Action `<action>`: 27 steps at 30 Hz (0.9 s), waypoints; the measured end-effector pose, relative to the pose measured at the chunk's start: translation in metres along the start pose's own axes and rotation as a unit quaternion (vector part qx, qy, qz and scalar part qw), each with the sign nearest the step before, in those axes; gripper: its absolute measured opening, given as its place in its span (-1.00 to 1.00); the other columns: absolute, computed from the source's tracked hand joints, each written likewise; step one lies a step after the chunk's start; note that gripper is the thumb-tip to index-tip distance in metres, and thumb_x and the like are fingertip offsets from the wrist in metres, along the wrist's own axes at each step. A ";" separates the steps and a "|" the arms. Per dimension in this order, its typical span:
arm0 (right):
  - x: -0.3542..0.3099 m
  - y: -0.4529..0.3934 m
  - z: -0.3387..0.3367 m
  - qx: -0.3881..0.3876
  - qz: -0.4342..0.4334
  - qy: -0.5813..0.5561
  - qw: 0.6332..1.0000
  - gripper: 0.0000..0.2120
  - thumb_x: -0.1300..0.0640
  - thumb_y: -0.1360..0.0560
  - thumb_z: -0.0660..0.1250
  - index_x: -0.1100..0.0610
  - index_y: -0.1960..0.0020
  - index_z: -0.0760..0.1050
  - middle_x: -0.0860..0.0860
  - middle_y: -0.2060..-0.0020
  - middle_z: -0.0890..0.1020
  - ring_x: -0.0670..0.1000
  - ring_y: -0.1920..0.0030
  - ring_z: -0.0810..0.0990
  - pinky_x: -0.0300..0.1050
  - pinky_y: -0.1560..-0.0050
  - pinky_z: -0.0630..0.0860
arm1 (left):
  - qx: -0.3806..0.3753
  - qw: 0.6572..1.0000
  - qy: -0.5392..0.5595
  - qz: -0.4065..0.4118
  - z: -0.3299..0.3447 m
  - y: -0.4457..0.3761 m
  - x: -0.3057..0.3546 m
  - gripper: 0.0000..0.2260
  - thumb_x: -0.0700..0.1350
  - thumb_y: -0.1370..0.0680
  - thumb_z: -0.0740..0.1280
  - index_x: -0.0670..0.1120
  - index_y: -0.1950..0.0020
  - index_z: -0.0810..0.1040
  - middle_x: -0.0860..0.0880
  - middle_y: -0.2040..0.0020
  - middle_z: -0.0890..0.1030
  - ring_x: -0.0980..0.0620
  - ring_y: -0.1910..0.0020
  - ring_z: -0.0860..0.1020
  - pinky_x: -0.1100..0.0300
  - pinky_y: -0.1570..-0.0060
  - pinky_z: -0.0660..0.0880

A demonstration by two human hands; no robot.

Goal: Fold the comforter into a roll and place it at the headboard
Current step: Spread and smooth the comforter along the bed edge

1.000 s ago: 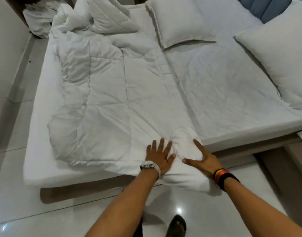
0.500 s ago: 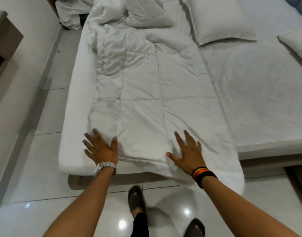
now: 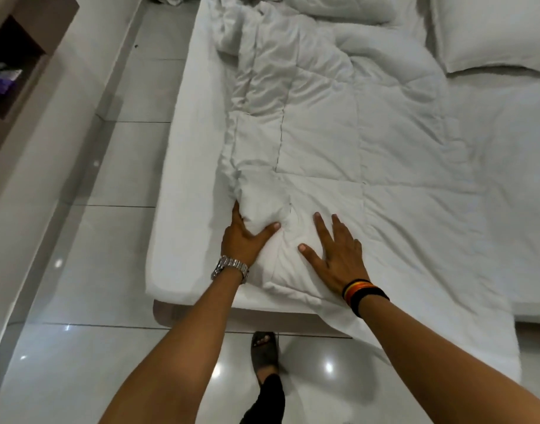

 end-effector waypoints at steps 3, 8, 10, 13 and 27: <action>-0.008 0.018 -0.004 -0.015 -0.020 -0.008 1.000 -0.17 -0.62 -0.47 -0.13 -0.36 -0.64 -0.27 0.02 -0.70 -0.16 0.14 -0.69 -0.10 0.40 -0.59 -0.05 | 0.047 0.998 -0.030 -0.008 -0.029 0.036 -0.013 0.01 0.48 -0.32 0.42 0.22 -0.62 -0.01 -0.10 -0.41 0.53 -0.20 -0.24 0.58 0.20 -0.07 0.42; -0.030 0.063 0.004 -0.030 -0.074 0.000 0.997 -0.11 -0.68 -0.40 -0.17 -0.37 -0.63 -0.29 0.00 -0.70 -0.20 0.13 -0.69 -0.14 0.42 -0.58 -0.05 | 0.092 0.991 -0.102 0.003 -0.066 0.115 -0.029 -0.13 0.39 -0.49 0.33 0.38 -0.58 -0.20 0.04 0.13 0.61 0.05 0.40 0.54 0.28 0.43 0.37; -0.037 0.086 0.014 -0.036 -0.091 -0.001 0.995 -0.12 -0.67 -0.42 -0.12 -0.39 -0.62 -0.30 0.00 -0.70 -0.21 0.13 -0.69 -0.15 0.43 -0.58 -0.07 | 0.086 0.985 -0.145 0.017 -0.070 0.152 -0.041 -0.22 0.39 -0.54 0.23 0.45 -0.53 -0.28 0.03 0.39 0.52 0.04 0.52 0.48 0.26 0.55 0.35; -0.039 0.110 0.039 -0.049 -0.117 0.030 0.991 -0.11 -0.66 -0.43 -0.08 -0.39 -0.62 -0.34 0.01 -0.70 -0.24 0.13 -0.68 -0.18 0.45 -0.56 -0.06 | 0.055 0.977 -0.202 0.035 -0.078 0.202 -0.082 -0.32 0.33 -0.59 0.14 0.45 -0.54 -0.25 -0.04 0.40 0.53 0.07 0.56 0.45 0.23 0.63 0.36; -0.041 -0.007 0.061 -0.016 -0.060 0.140 0.988 -0.16 -0.53 -0.55 -0.01 -0.20 -0.70 -0.13 0.08 -0.69 -0.24 0.16 -0.67 -0.27 0.49 -0.53 -0.27 | 0.089 0.977 -0.180 -0.078 -0.098 0.081 -0.132 -0.21 0.41 -0.55 0.11 0.04 -0.66 0.04 -0.20 -0.57 0.30 -0.24 -0.50 0.31 -0.25 -0.42 0.29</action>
Point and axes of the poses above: each hand's wrist, its own y-axis away from the middle knuckle, its own z-axis out of the palm, x = y × z, the point moved 1 cm from there along -y, towards the middle knuckle
